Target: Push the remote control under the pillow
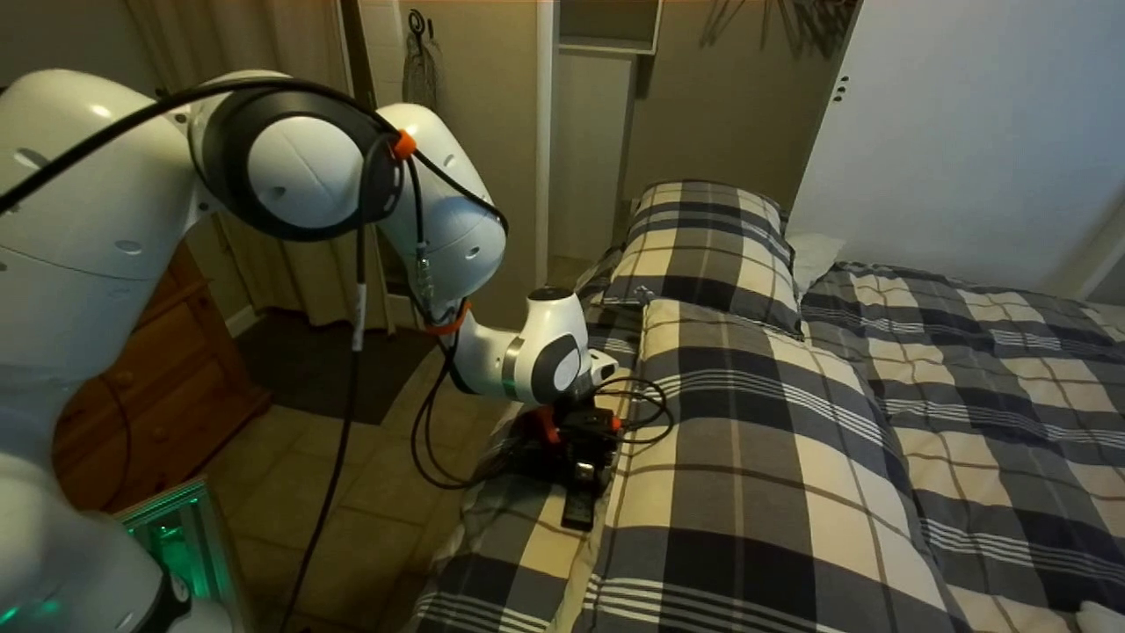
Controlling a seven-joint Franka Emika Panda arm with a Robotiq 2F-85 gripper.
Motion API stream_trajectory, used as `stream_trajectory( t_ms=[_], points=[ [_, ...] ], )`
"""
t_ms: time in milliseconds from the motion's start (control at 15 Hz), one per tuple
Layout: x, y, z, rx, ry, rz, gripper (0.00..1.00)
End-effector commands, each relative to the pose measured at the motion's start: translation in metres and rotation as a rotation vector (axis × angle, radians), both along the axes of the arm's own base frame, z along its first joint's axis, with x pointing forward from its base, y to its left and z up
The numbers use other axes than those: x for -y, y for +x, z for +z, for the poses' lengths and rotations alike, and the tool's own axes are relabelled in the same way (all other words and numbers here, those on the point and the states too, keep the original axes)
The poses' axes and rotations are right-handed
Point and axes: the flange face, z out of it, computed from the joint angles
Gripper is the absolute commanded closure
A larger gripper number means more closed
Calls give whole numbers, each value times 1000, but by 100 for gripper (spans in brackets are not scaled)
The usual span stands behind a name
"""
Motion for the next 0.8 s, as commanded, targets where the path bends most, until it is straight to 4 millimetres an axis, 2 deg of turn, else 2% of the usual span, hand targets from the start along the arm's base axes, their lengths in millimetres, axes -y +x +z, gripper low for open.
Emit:
stream_trajectory(
  t_ms=[0, 67, 133, 333, 733],
  points=[
    [-1, 5, -10, -29, -13, -8, 62],
    [-1, 6, -10, -35, -14, -12, 70],
    [0, 6, -9, -39, -16, -16, 72],
    [-6, 7, -2, -57, -32, -10, 72],
    [-42, 2, 30, -139, -100, -1, 72]
  ],
)
